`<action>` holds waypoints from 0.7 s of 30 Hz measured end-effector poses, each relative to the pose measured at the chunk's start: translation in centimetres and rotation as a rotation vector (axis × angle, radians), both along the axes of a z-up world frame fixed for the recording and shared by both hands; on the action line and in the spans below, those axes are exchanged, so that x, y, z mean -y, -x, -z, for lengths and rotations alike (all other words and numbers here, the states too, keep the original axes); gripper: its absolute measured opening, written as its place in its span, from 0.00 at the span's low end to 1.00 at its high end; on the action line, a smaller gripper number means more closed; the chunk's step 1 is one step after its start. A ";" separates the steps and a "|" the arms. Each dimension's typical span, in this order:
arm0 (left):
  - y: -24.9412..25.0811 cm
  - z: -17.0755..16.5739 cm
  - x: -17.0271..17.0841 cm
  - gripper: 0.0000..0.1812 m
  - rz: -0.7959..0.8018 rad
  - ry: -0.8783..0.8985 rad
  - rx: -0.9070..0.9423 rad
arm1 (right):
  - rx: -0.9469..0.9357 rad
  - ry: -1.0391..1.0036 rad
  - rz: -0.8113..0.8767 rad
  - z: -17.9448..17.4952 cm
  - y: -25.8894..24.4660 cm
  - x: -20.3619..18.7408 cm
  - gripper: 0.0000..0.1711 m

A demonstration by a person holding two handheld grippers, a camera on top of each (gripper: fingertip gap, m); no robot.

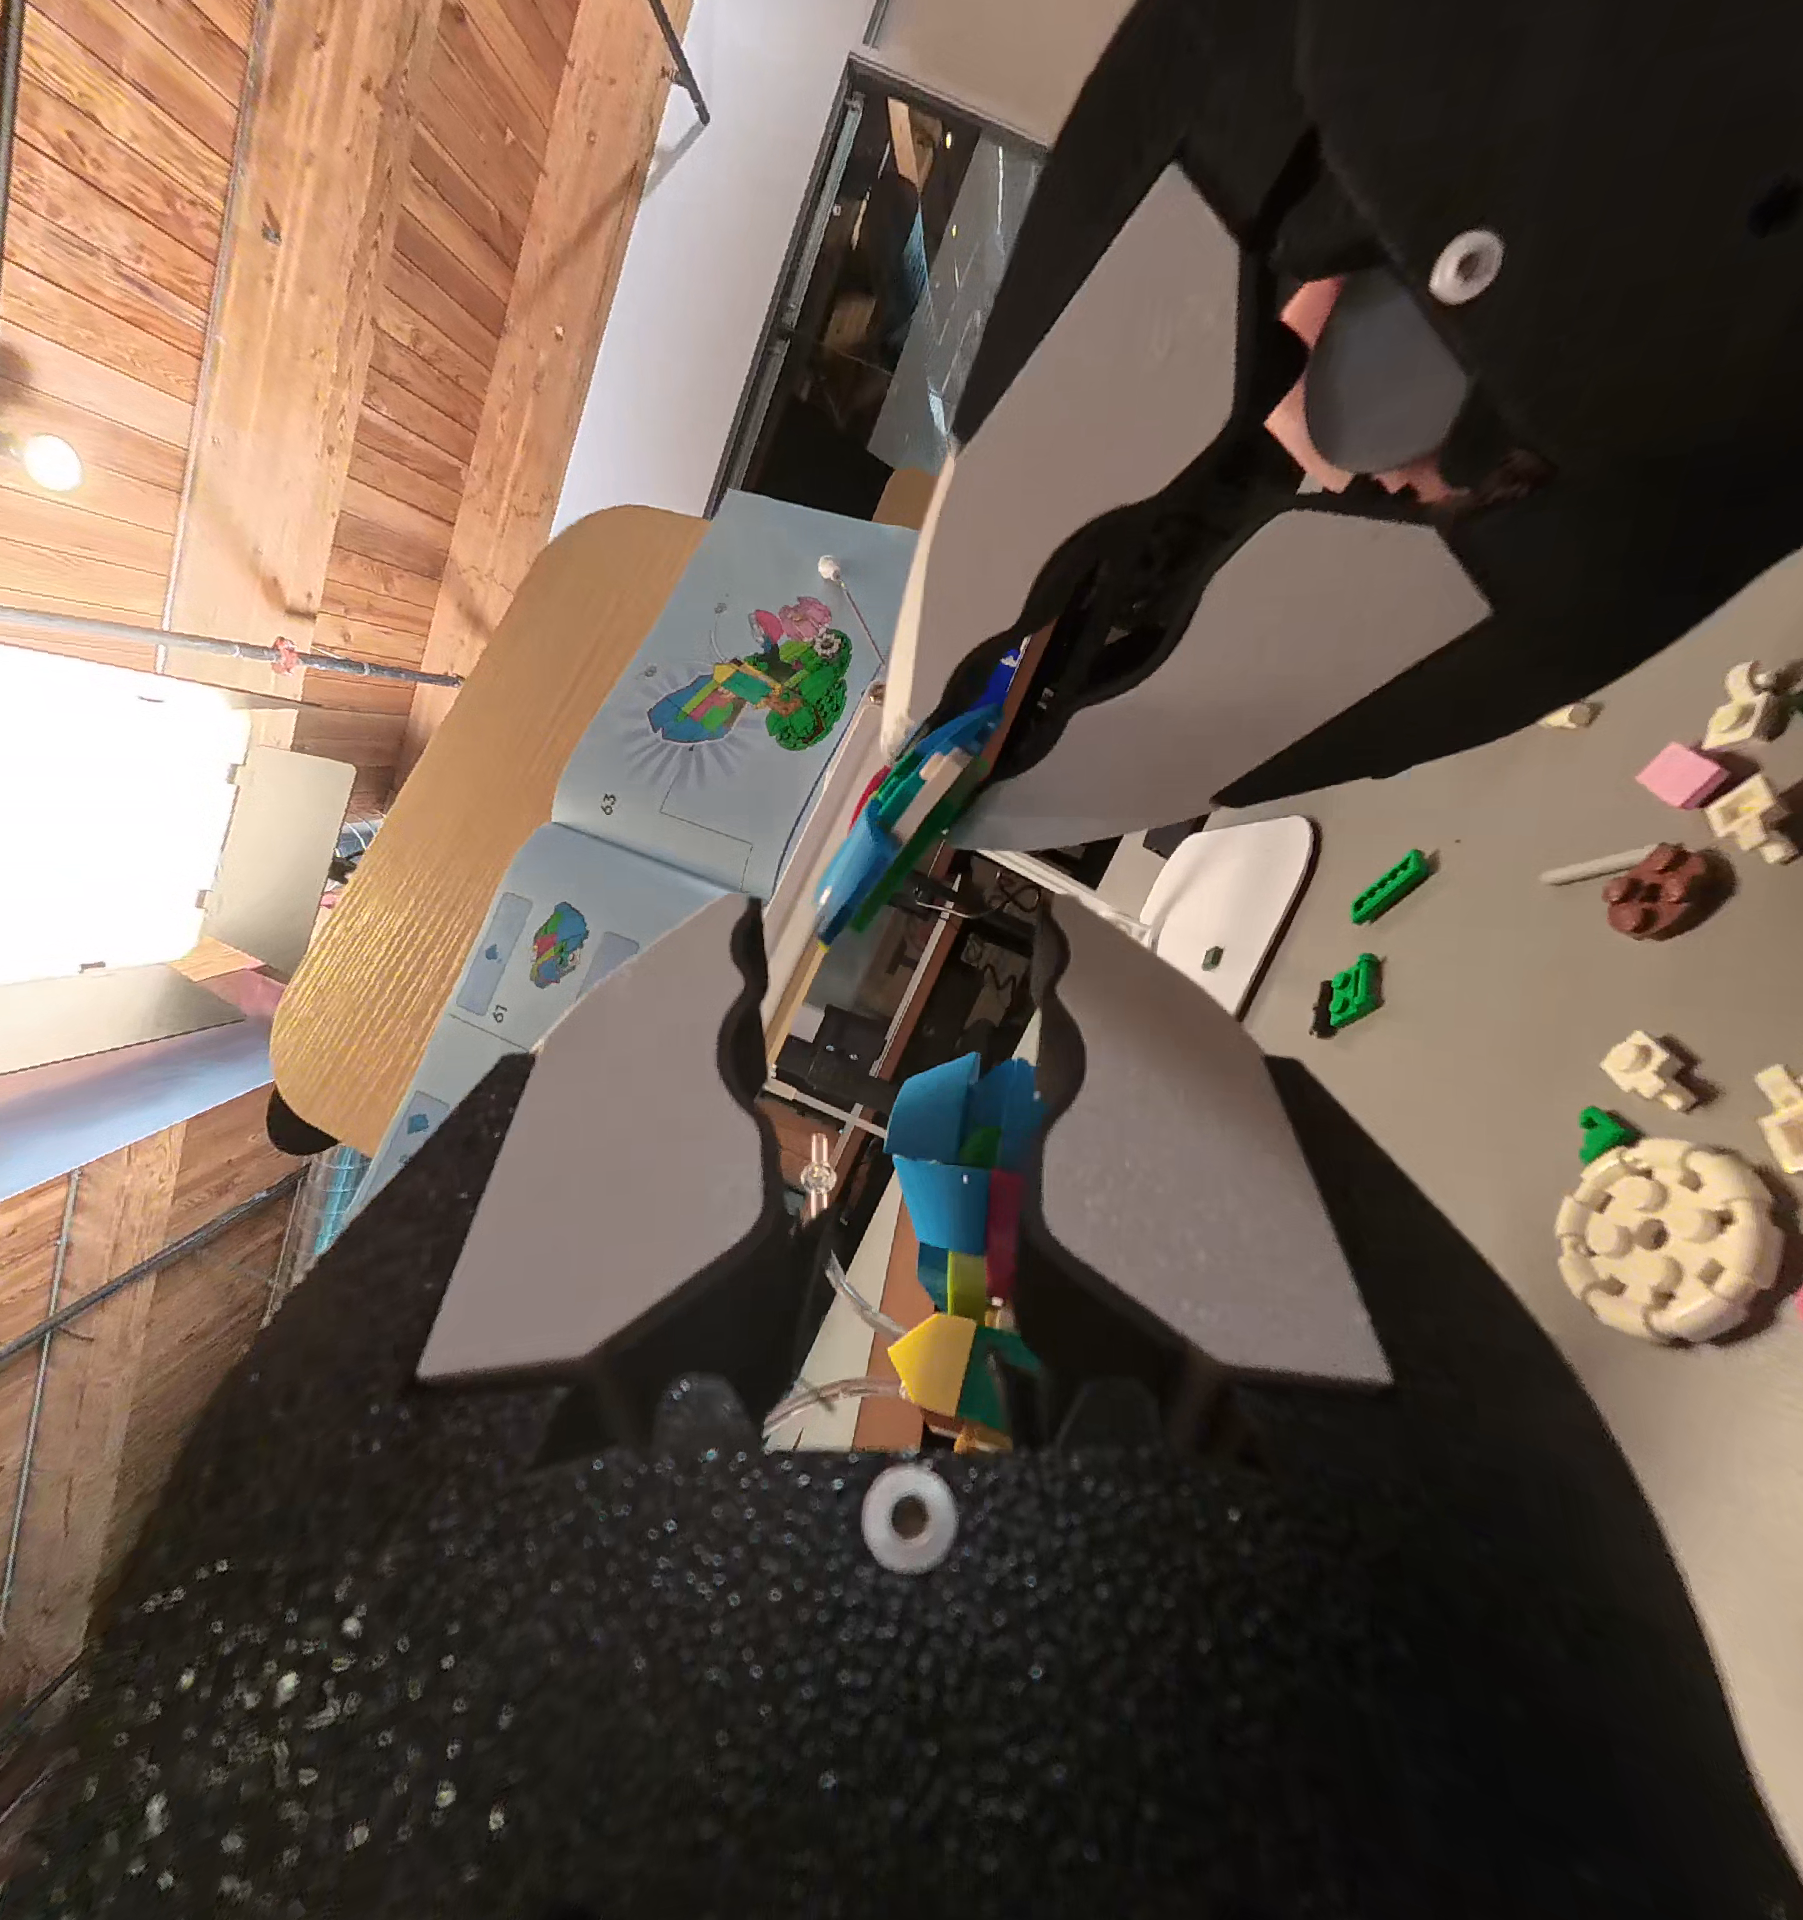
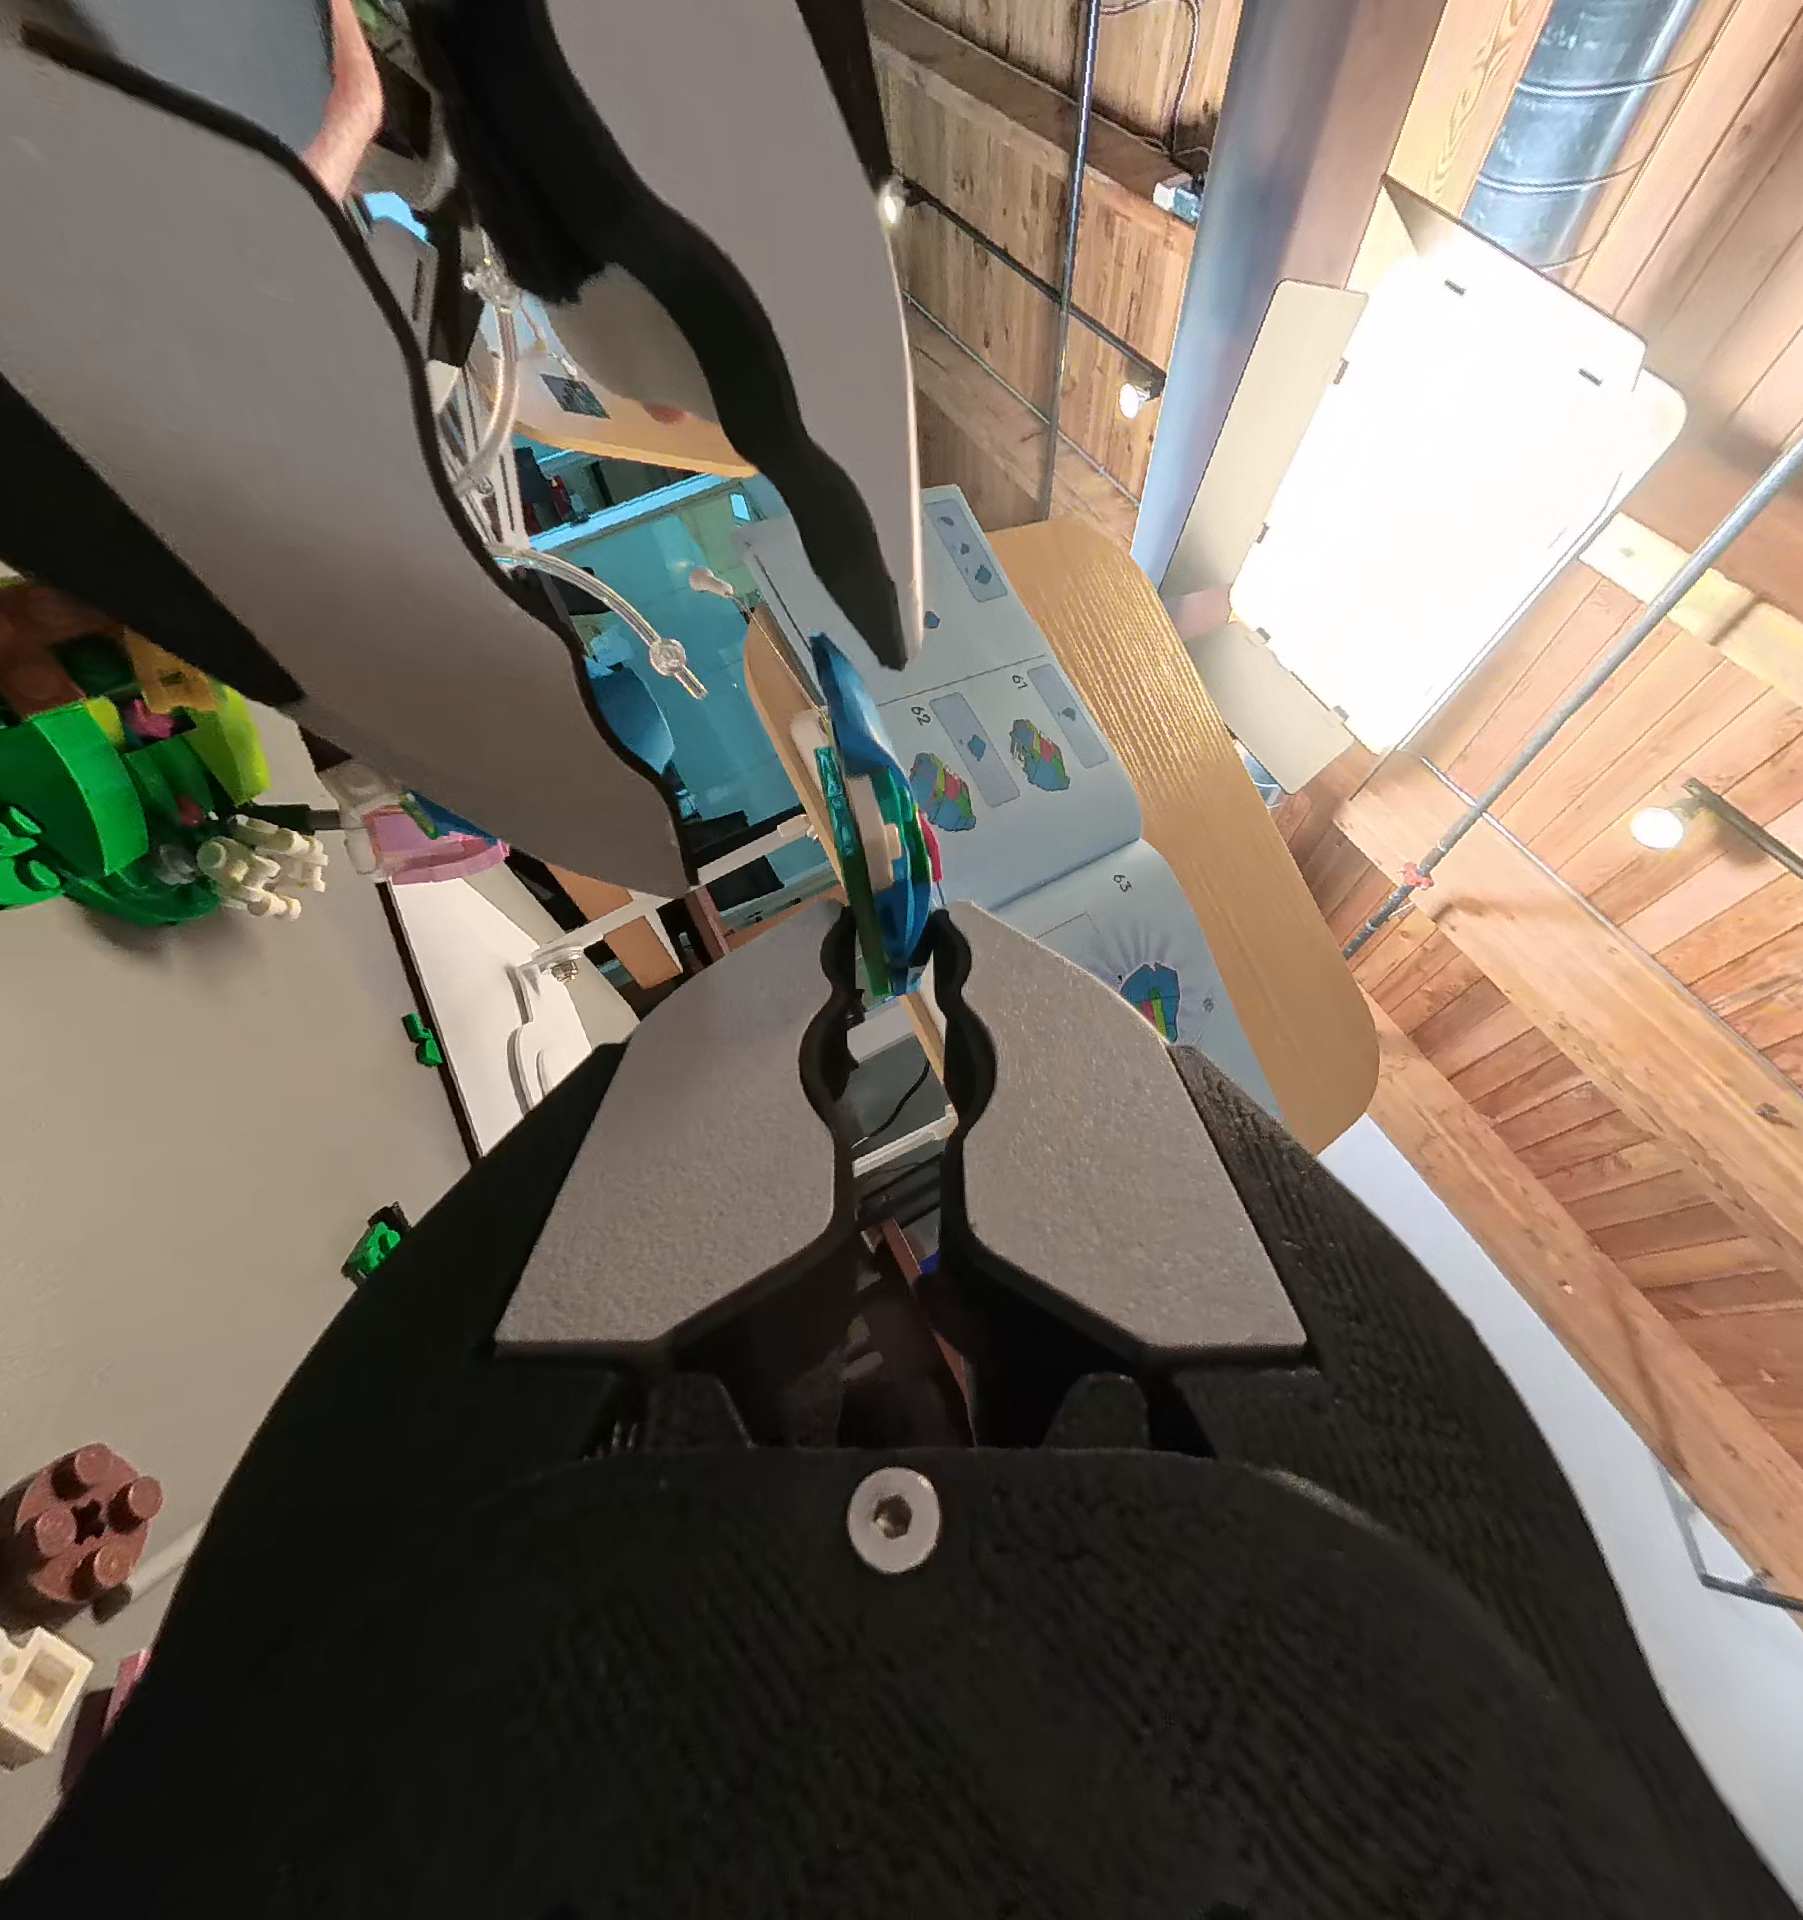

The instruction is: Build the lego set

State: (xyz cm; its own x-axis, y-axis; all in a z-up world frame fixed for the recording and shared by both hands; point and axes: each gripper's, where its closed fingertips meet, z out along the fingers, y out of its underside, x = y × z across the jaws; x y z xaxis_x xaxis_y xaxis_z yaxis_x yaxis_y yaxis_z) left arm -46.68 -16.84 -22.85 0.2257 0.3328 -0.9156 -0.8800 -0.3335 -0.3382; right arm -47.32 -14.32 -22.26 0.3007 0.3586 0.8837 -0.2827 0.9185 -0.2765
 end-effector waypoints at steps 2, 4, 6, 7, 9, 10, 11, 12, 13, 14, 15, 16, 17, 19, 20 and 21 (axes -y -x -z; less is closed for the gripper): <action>-0.4 -0.8 0.3 0.25 0.007 -0.043 -0.030 | 0.003 0.005 -0.002 0.0 0.0 -0.1 0.07; -0.7 -1.7 0.8 0.24 0.021 -0.096 -0.027 | 0.004 0.009 -0.005 0.0 0.0 -0.1 0.07; -0.7 -2.2 1.2 0.25 0.033 -0.138 0.003 | 0.008 0.012 -0.017 0.1 0.0 0.0 0.07; -0.6 -2.3 1.3 0.25 0.037 -0.147 0.014 | 0.011 0.012 -0.024 0.1 -0.1 0.1 0.07; -0.5 -2.2 1.4 0.26 0.051 -0.145 0.026 | 0.015 0.012 -0.033 0.2 -0.1 0.2 0.07; -0.6 -2.2 1.5 0.26 0.059 -0.139 0.024 | 0.018 0.014 -0.042 0.3 -0.1 0.3 0.07; -0.7 -2.2 1.6 0.27 0.067 -0.136 0.018 | 0.021 0.016 -0.052 0.3 -0.1 0.4 0.07; -0.8 -2.3 1.7 0.27 0.080 -0.133 0.016 | 0.022 0.018 -0.057 0.3 -0.2 0.4 0.07; -1.1 -2.3 1.8 0.28 0.101 -0.133 0.019 | 0.024 0.020 -0.061 0.3 -0.2 0.4 0.07; -1.3 -2.4 2.0 0.28 0.122 -0.134 0.026 | 0.027 0.021 -0.068 0.4 -0.2 0.5 0.07; -1.4 -2.4 2.1 0.28 0.140 -0.135 0.034 | 0.030 0.021 -0.072 0.4 -0.2 0.5 0.07; -1.5 -2.4 2.3 0.28 0.155 -0.136 0.044 | 0.031 0.019 -0.075 0.5 -0.2 0.6 0.07; -1.5 -2.5 2.5 0.28 0.169 -0.138 0.055 | 0.033 0.015 -0.080 0.5 -0.2 0.7 0.07; -1.4 -2.5 2.8 0.28 0.187 -0.143 0.075 | 0.034 0.005 -0.085 0.6 -0.2 0.9 0.07; -1.3 -2.4 2.9 0.28 0.194 -0.142 0.082 | 0.034 0.000 -0.085 0.7 -0.2 0.9 0.07; -1.3 -2.4 3.0 0.28 0.198 -0.142 0.085 | 0.034 -0.004 -0.086 0.7 -0.2 1.0 0.07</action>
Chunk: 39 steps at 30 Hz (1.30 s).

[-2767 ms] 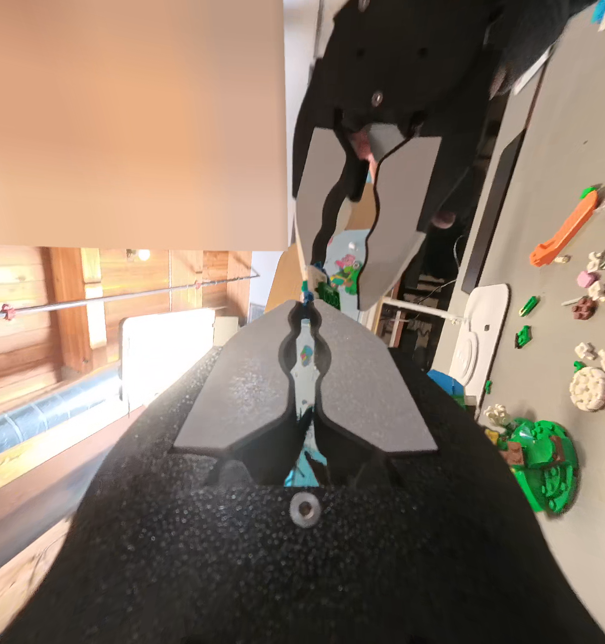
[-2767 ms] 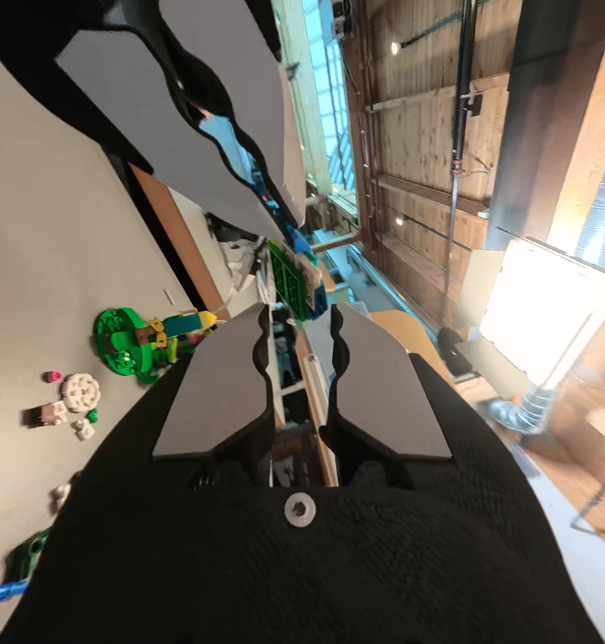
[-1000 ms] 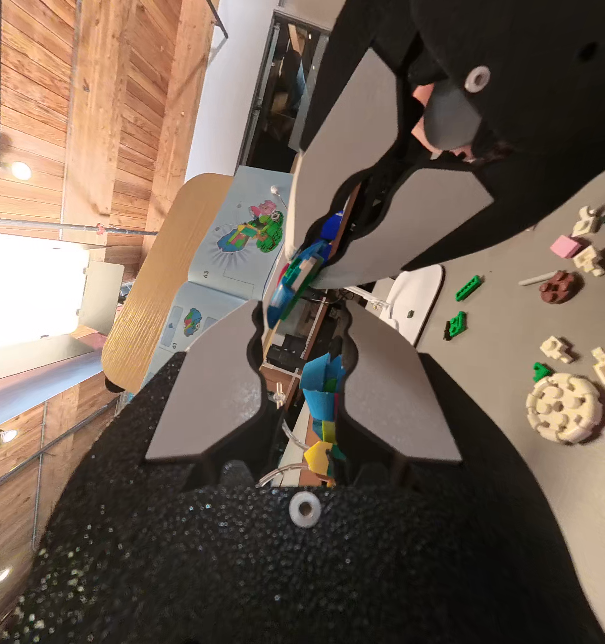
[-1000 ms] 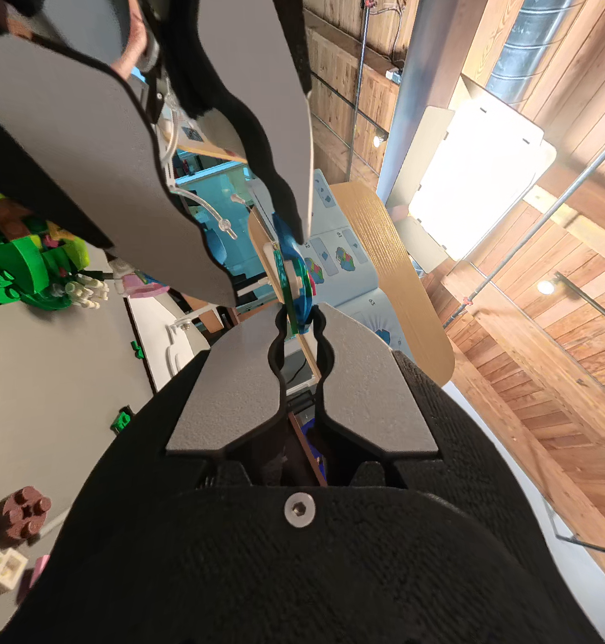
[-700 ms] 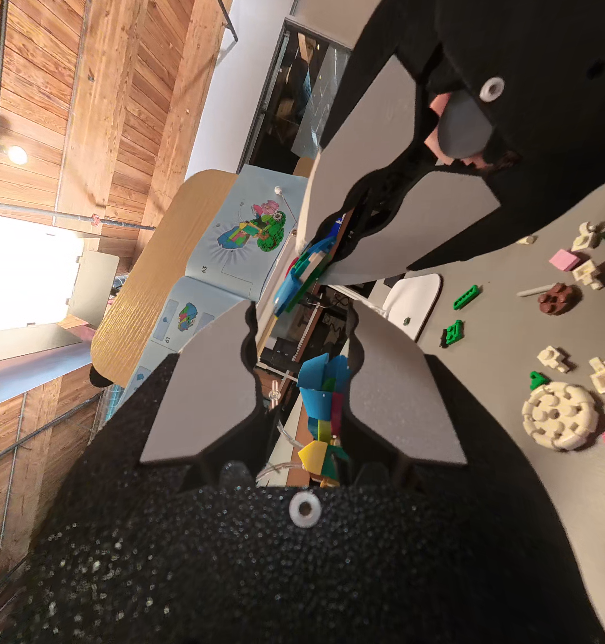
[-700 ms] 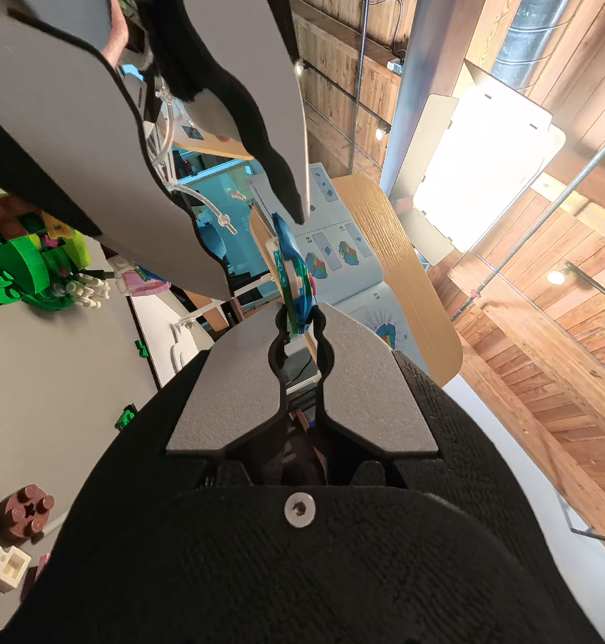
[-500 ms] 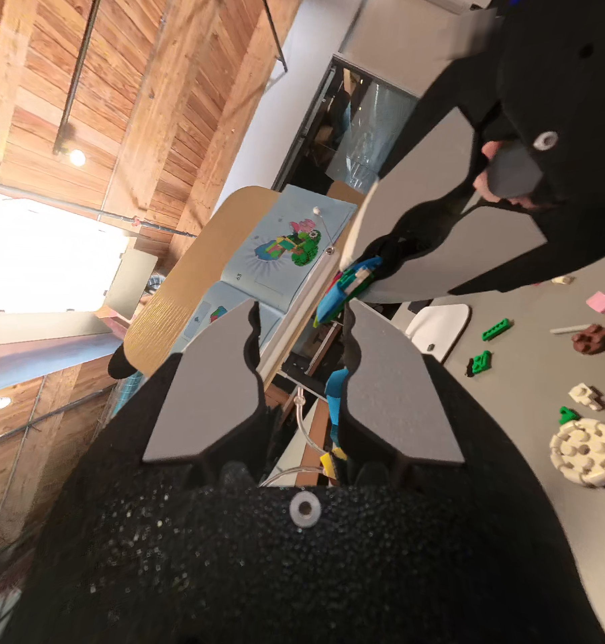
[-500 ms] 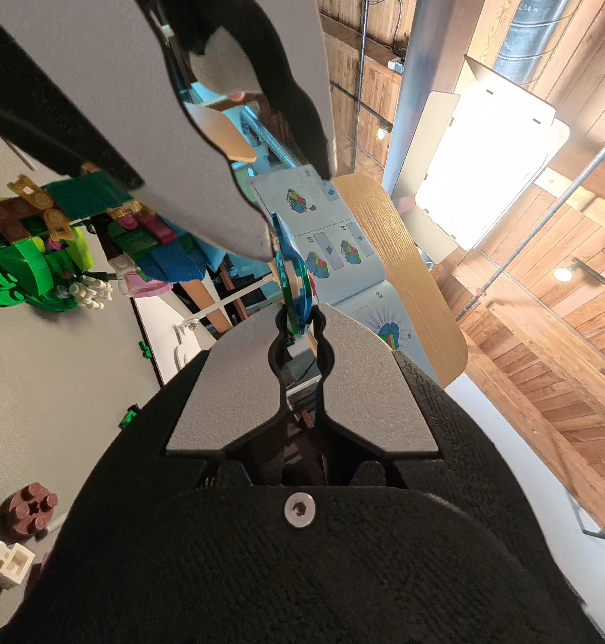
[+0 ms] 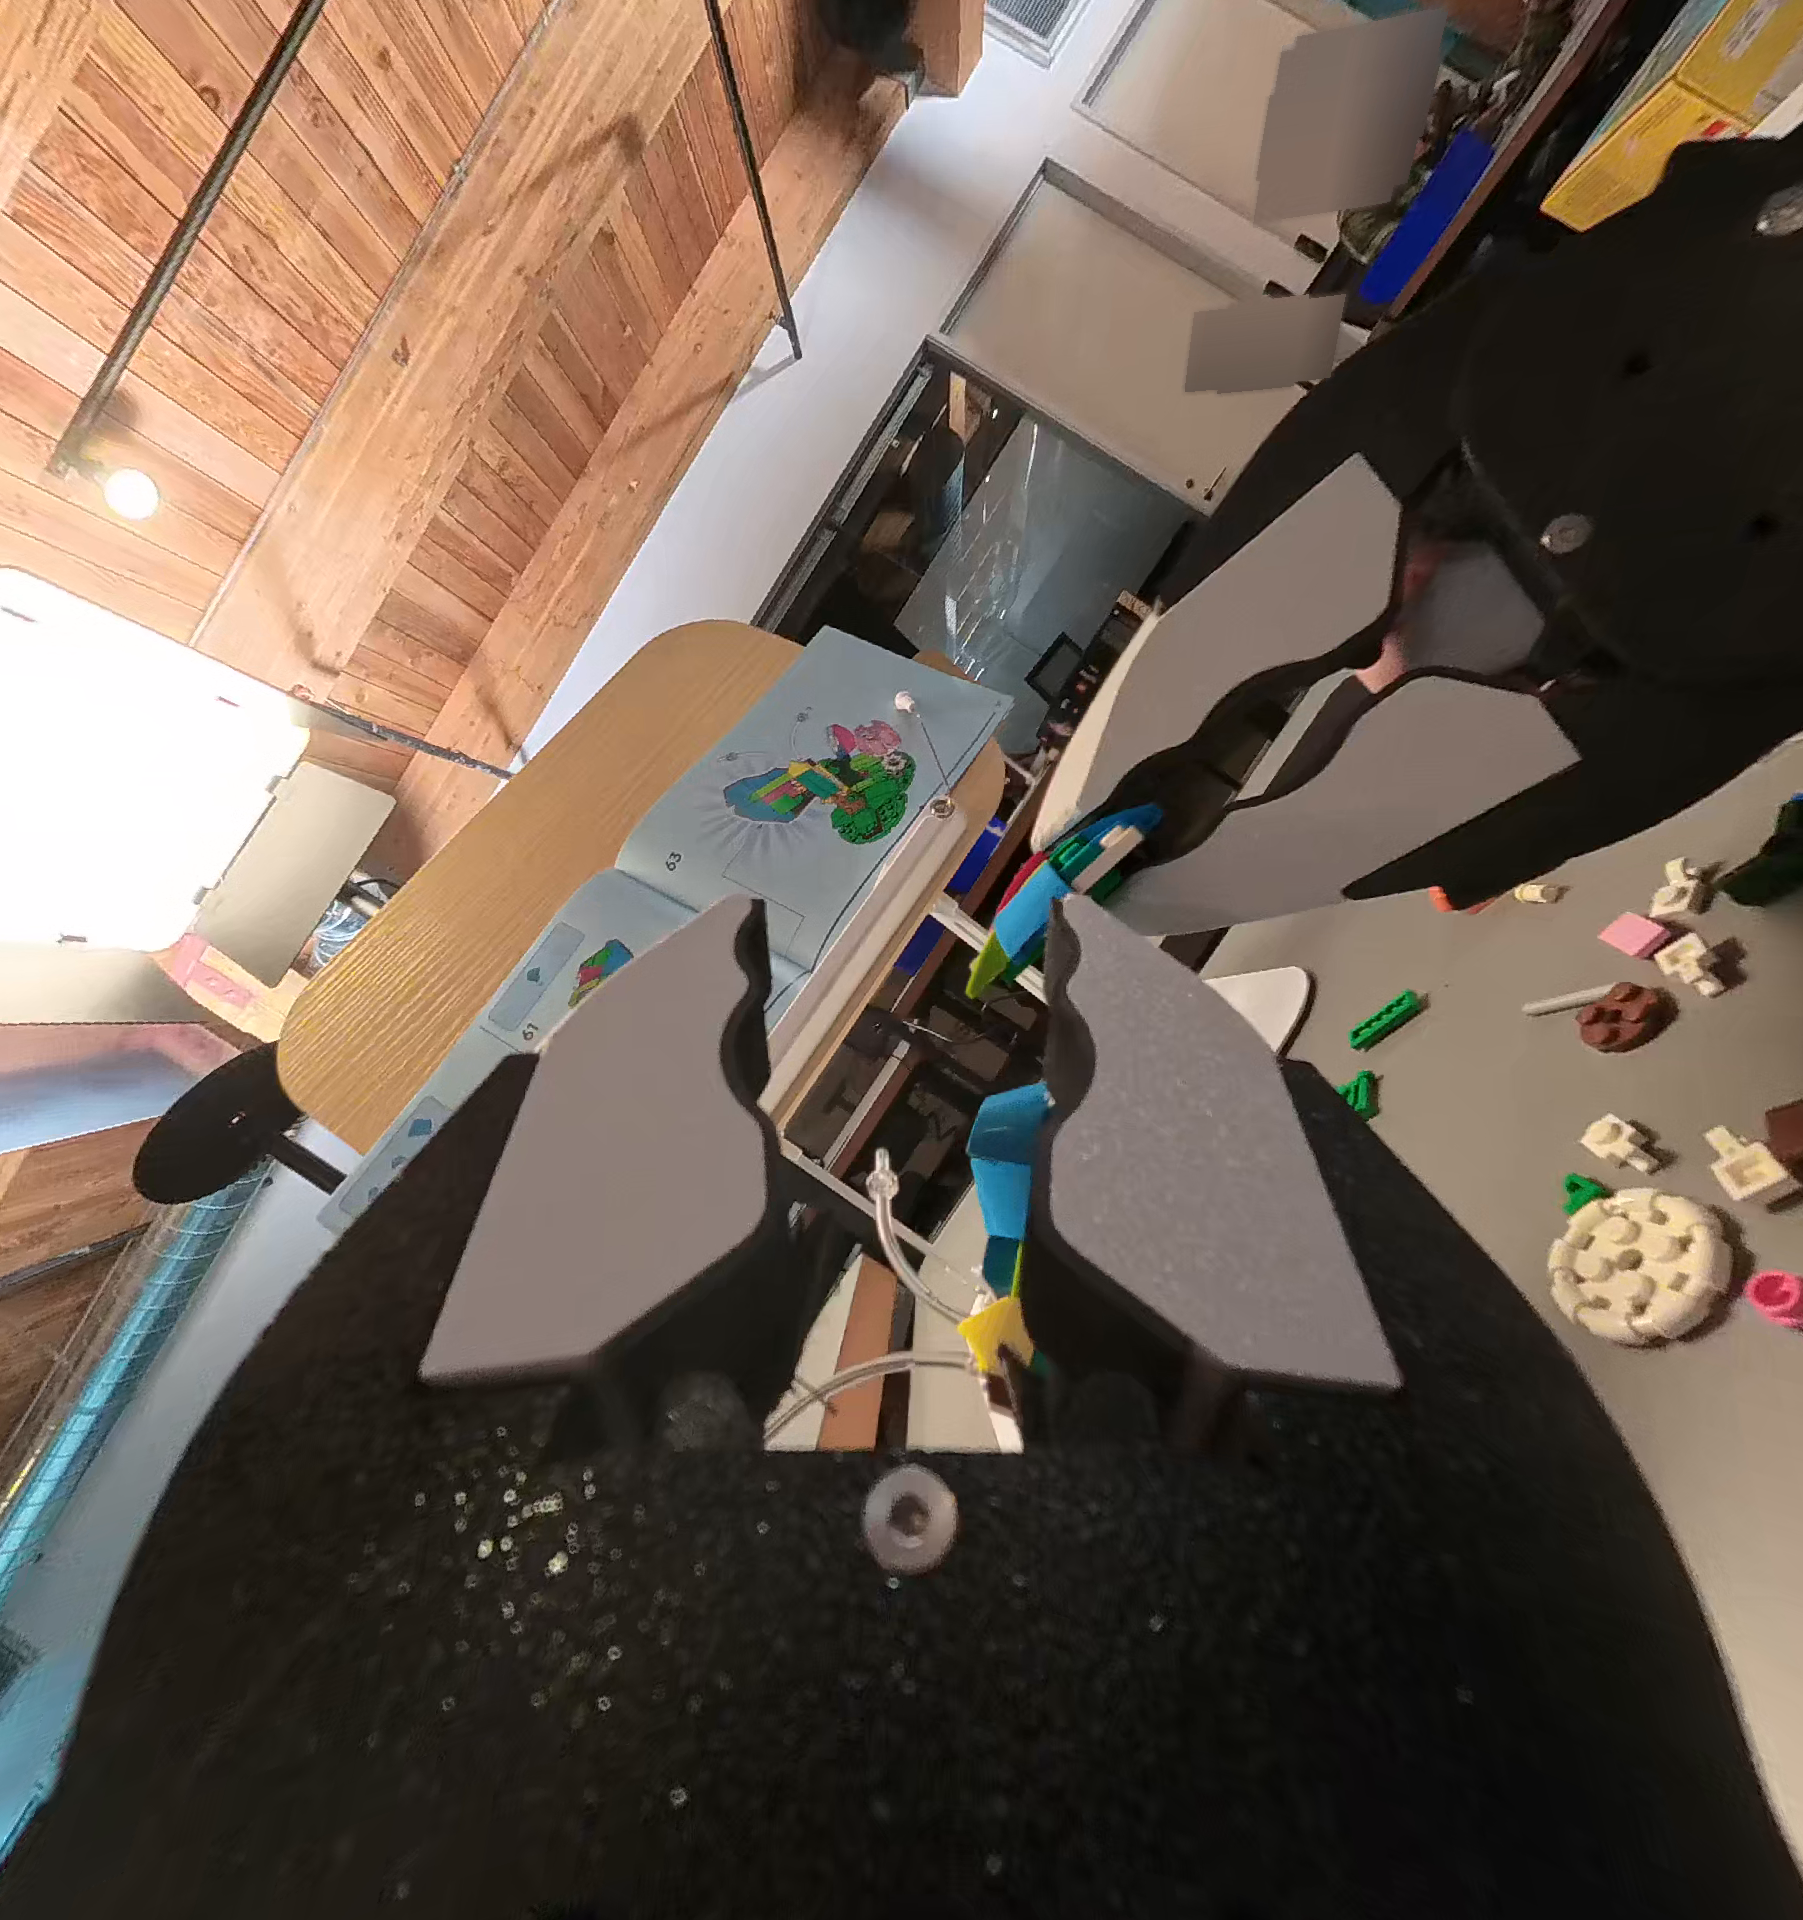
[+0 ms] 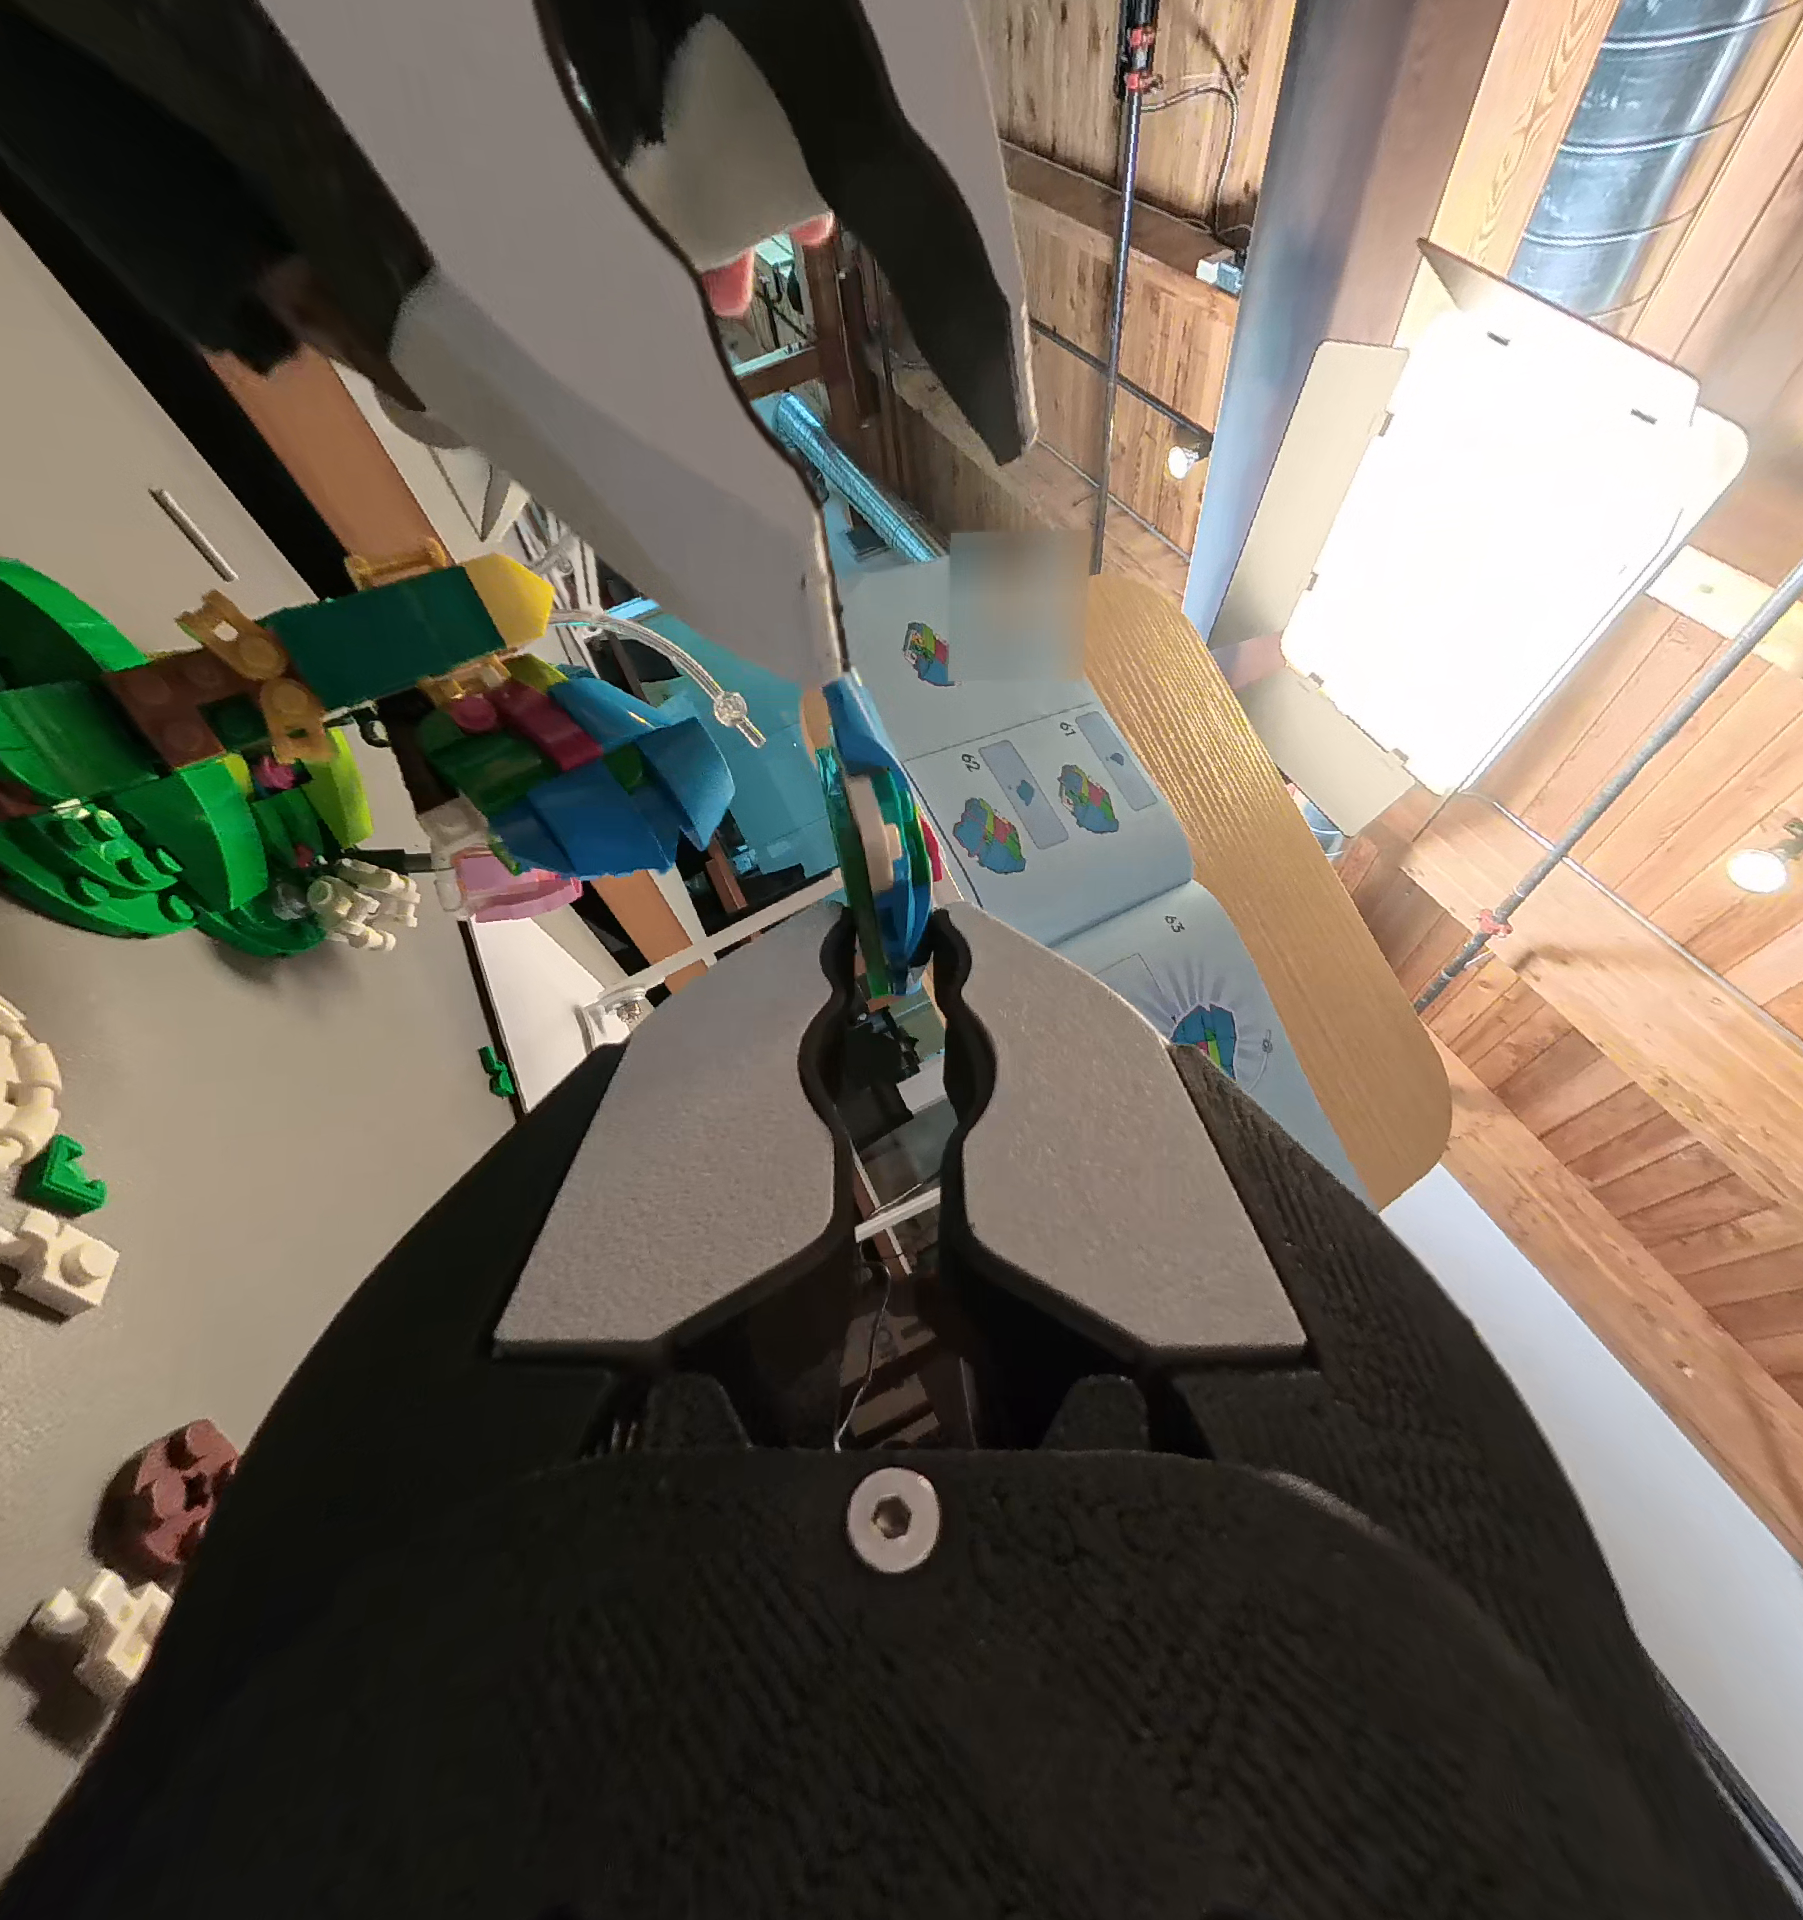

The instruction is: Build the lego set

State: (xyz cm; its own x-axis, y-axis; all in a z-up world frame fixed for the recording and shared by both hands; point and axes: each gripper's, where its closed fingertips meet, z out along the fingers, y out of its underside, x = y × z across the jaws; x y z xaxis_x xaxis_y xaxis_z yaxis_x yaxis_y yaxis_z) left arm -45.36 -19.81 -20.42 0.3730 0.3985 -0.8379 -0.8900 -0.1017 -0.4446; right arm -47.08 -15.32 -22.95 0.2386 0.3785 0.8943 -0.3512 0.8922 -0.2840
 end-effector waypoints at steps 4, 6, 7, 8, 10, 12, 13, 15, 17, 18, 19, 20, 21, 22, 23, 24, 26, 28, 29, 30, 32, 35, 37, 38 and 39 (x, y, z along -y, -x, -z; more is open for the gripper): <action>-0.1 0.1 0.0 0.28 0.007 0.007 -0.006 | 0.001 -0.005 -0.001 0.1 0.0 0.1 0.06; -0.2 0.3 -0.1 0.28 0.009 0.018 -0.013 | 0.000 -0.007 -0.001 0.1 0.0 0.1 0.07; -0.3 0.3 -0.1 0.28 0.012 0.021 -0.015 | 0.001 -0.008 -0.002 0.1 0.0 0.1 0.07; -0.3 0.3 -0.1 0.28 0.015 0.024 -0.016 | 0.001 -0.009 -0.002 0.1 0.0 0.1 0.07; -0.5 0.4 -0.2 0.28 0.022 0.029 -0.019 | 0.002 -0.010 -0.003 0.1 0.0 0.2 0.07; -0.5 0.5 -0.2 0.28 0.025 0.038 -0.025 | 0.002 -0.012 -0.003 0.1 0.0 0.2 0.07; -0.6 0.6 -0.3 0.28 0.025 0.043 -0.027 | 0.002 -0.013 -0.003 0.2 0.0 0.2 0.07; -0.6 0.8 -0.4 0.27 0.023 0.055 -0.031 | 0.003 -0.015 -0.004 0.2 0.0 0.2 0.07; -0.5 1.2 -0.5 0.26 0.012 0.079 -0.047 | 0.003 -0.016 -0.003 0.2 0.0 0.2 0.07; -0.4 1.4 -0.6 0.25 0.002 0.096 -0.062 | 0.003 -0.018 -0.003 0.2 0.0 0.2 0.07; -0.4 1.7 -0.8 0.24 -0.010 0.117 -0.081 | 0.003 -0.020 -0.003 0.2 0.0 0.3 0.07; -0.4 2.0 -0.9 0.23 -0.024 0.139 -0.102 | 0.002 -0.023 -0.003 0.2 0.0 0.3 0.07; -0.4 2.3 -1.0 0.21 -0.037 0.162 -0.124 | 0.001 -0.029 -0.003 0.3 0.0 0.4 0.07; -0.3 2.6 -1.2 0.18 -0.050 0.185 -0.144 | 0.000 -0.037 -0.003 0.3 0.0 0.5 0.07; -0.2 2.9 -1.3 0.16 -0.067 0.204 -0.165 | -0.001 -0.047 -0.004 0.4 0.0 0.6 0.07; -0.1 3.1 -1.4 0.13 -0.081 0.222 -0.185 | -0.002 -0.057 -0.004 0.5 -0.1 0.7 0.07; 0.1 3.4 -1.5 0.07 -0.118 0.252 -0.225 | -0.002 -0.078 -0.005 0.6 -0.1 0.9 0.07; 0.4 3.5 -1.5 0.05 -0.147 0.269 -0.246 | 0.004 -0.094 0.003 0.8 0.1 0.9 0.07; 0.5 3.6 -1.5 0.04 -0.151 0.278 -0.247 | 0.012 -0.097 0.004 1.0 0.1 0.9 0.07; 0.6 3.8 -1.5 0.04 -0.158 0.295 -0.249 | 0.029 -0.100 0.004 1.2 0.3 0.9 0.07; 0.9 4.3 -1.7 0.04 -0.170 0.327 -0.247 | 0.091 -0.105 -0.012 2.1 0.8 1.1 0.10; 0.8 4.6 -1.9 0.04 -0.163 0.347 -0.246 | 0.121 -0.134 -0.038 2.8 0.8 1.8 0.19; 0.8 4.9 -1.9 0.04 -0.153 0.367 -0.231 | 0.118 -0.164 -0.015 3.0 0.9 1.8 0.18; 0.8 5.0 -1.9 0.04 -0.140 0.375 -0.208 | 0.101 -0.166 -0.004 2.8 0.9 1.7 0.17; 0.8 5.0 -1.9 0.04 -0.121 0.371 -0.174 | 0.094 -0.162 -0.001 2.6 0.9 1.6 0.15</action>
State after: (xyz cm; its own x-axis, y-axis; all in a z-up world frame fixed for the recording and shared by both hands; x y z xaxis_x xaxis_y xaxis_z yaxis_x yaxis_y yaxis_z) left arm -46.14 -17.86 -25.44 0.1826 0.0909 -0.9790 -0.9202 -0.3348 -0.2027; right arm -47.94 -16.92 -25.54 0.1508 0.2281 0.9619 -0.3305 0.9287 -0.1684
